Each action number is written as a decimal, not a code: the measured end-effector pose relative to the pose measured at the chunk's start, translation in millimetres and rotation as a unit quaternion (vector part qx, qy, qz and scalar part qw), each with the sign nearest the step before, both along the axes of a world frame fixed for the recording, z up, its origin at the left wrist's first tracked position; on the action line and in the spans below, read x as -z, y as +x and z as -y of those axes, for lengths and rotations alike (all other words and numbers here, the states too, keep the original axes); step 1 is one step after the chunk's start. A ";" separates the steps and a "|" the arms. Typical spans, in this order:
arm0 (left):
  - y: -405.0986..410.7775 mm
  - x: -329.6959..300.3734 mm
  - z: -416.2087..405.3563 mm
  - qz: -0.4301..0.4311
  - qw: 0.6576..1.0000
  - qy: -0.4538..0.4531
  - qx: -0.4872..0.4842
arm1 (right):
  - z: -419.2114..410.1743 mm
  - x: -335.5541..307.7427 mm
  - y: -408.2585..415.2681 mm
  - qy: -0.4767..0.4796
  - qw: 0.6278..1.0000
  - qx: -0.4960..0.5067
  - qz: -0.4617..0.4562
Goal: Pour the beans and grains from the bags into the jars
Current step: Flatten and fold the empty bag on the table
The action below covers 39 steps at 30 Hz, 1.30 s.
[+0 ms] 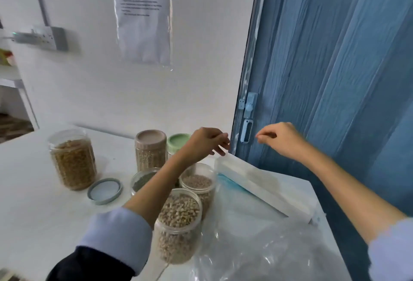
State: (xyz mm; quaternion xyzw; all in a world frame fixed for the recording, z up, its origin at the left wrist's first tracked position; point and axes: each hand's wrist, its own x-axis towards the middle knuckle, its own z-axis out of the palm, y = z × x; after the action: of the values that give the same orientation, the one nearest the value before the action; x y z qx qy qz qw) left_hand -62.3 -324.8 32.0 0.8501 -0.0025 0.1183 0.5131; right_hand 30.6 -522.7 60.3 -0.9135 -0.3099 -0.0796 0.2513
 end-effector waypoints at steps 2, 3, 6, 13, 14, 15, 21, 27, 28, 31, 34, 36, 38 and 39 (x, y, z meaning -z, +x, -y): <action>-10.8 -12.4 -34.7 0.011 1.000 -0.005 -0.021 | -37.1 -13.5 -9.7 -0.015 0.999 -0.041 0.008; -16.3 -15.8 -53.4 0.019 0.999 -0.007 -0.034 | -56.2 -17.7 -14.6 -0.033 0.998 -0.060 0.014; -34.6 -17.0 -112.2 0.034 0.997 -0.017 -0.069 | -114.5 -22.9 -29.4 -0.080 0.991 -0.107 0.017; -60.7 -5.5 -252.4 0.037 0.985 0.077 -0.149 | -257.7 -11.8 -61.5 -0.109 0.979 -0.172 -0.011; -62.6 -2.6 -272.7 0.030 0.982 0.100 -0.155 | -279.3 -7.8 -66.5 -0.128 0.975 -0.180 -0.020; -64.1 0.9 -292.2 0.024 0.979 0.122 -0.160 | -300.0 -3.0 -70.8 -0.151 0.970 -0.188 -0.027; -68.3 30.9 -369.9 -0.013 0.961 0.183 -0.206 | -393.9 58.0 -90.1 -0.318 0.923 -0.204 -0.078; -64.1 51.0 -385.7 -0.074 0.978 0.119 -0.156 | -426.4 140.2 -114.9 -0.461 0.856 -0.191 -0.133; -64.7 51.7 -386.7 -0.058 0.983 0.067 -0.158 | -428.0 147.4 -118.7 -0.466 0.851 -0.193 -0.145; -67.9 54.5 -390.8 -0.007 0.978 -0.118 -0.173 | -433.8 149.6 -121.3 -0.469 0.852 -0.184 -0.144; -68.5 56.9 -389.6 0.013 0.969 -0.159 -0.187 | -436.5 131.3 -115.3 -0.433 0.883 -0.124 -0.129; -69.2 57.8 -388.6 0.027 0.964 -0.179 -0.194 | -435.5 113.7 -106.4 -0.339 0.930 -0.066 -0.127; -70.4 58.4 -388.7 0.045 0.956 -0.210 -0.202 | -436.7 90.9 -96.7 -0.224 0.968 -0.012 -0.110; -71.2 58.3 -388.7 0.053 0.950 -0.226 -0.207 | -437.8 78.6 -94.1 -0.151 0.984 0.013 -0.096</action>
State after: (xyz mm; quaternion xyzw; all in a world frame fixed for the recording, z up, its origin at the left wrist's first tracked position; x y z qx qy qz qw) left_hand -133.5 63.9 -26.2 0.6860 0.1735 0.2646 0.6551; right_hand -63.5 -84.9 -18.2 -0.9483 -0.2809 0.0529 0.1378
